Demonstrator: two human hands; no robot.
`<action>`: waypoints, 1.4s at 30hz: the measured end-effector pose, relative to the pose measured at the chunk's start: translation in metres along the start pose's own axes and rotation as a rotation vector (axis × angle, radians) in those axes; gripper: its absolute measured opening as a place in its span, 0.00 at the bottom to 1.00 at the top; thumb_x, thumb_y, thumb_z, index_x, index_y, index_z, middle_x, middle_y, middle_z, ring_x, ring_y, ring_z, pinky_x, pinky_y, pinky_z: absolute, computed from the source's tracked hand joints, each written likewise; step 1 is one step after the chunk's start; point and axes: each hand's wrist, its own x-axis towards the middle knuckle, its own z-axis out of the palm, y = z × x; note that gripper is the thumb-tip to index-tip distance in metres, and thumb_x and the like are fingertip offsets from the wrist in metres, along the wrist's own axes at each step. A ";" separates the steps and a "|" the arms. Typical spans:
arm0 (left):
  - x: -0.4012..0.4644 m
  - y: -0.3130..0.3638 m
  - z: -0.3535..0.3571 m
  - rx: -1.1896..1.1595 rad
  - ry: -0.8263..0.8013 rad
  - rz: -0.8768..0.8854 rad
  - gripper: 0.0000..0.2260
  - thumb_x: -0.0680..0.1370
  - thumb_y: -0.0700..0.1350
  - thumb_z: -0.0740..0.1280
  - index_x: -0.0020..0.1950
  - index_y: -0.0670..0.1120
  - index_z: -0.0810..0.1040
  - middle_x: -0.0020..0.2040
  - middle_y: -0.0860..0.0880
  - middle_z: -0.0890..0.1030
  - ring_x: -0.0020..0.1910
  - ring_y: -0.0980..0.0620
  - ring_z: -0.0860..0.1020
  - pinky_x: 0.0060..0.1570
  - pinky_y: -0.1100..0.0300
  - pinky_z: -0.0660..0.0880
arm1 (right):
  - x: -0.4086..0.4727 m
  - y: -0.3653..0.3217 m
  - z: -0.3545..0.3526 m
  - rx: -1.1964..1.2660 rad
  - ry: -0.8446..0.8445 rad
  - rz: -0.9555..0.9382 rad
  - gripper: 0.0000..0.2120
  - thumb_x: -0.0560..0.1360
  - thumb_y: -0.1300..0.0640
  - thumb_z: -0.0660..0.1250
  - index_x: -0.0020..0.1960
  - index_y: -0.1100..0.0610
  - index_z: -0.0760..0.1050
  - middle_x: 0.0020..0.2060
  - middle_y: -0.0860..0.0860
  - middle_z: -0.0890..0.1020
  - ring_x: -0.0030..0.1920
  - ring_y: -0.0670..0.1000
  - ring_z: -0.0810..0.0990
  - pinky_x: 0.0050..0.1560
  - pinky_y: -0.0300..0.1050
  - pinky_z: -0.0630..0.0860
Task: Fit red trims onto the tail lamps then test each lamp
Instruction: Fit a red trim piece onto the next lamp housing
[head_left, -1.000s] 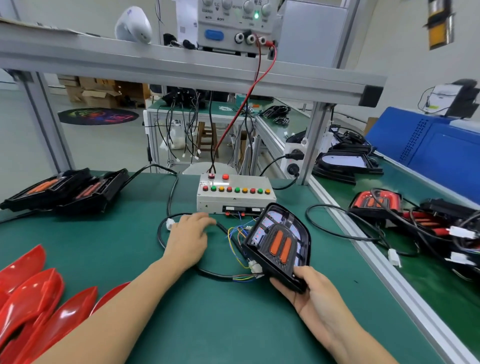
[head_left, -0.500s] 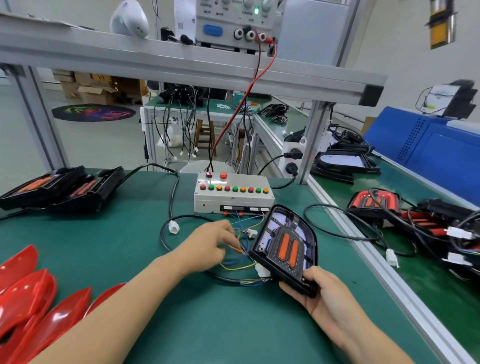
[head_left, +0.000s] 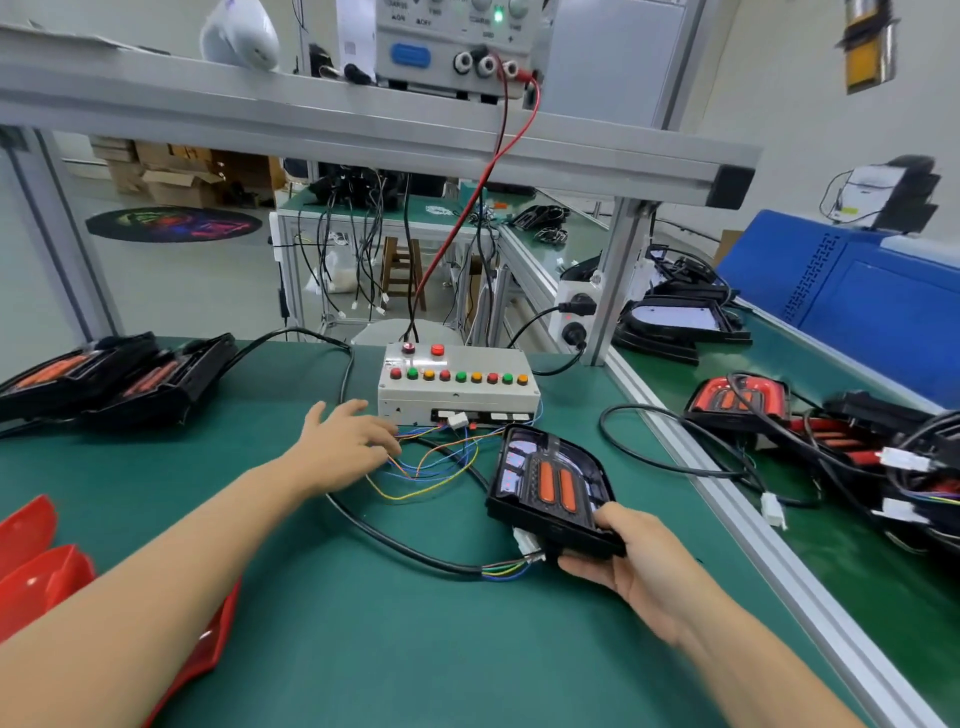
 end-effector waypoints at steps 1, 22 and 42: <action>-0.001 0.002 0.003 0.048 0.010 -0.022 0.16 0.78 0.42 0.58 0.56 0.60 0.79 0.69 0.63 0.68 0.75 0.53 0.54 0.73 0.44 0.41 | 0.001 -0.002 0.000 -0.043 -0.005 0.007 0.14 0.79 0.64 0.56 0.50 0.67 0.81 0.45 0.59 0.85 0.41 0.52 0.85 0.39 0.45 0.82; -0.051 0.075 0.027 -0.174 0.044 0.090 0.18 0.82 0.52 0.55 0.72 0.56 0.67 0.74 0.59 0.64 0.75 0.58 0.53 0.71 0.43 0.37 | 0.005 -0.048 0.023 -0.957 0.139 -0.231 0.11 0.79 0.55 0.61 0.60 0.56 0.74 0.49 0.47 0.78 0.53 0.51 0.75 0.50 0.43 0.65; -0.103 -0.030 -0.038 -0.119 0.255 -0.384 0.18 0.78 0.37 0.57 0.63 0.50 0.77 0.63 0.52 0.78 0.65 0.50 0.73 0.67 0.53 0.64 | -0.019 0.041 0.190 -1.401 -0.478 -0.873 0.19 0.82 0.52 0.57 0.72 0.51 0.66 0.72 0.44 0.66 0.74 0.43 0.57 0.74 0.53 0.33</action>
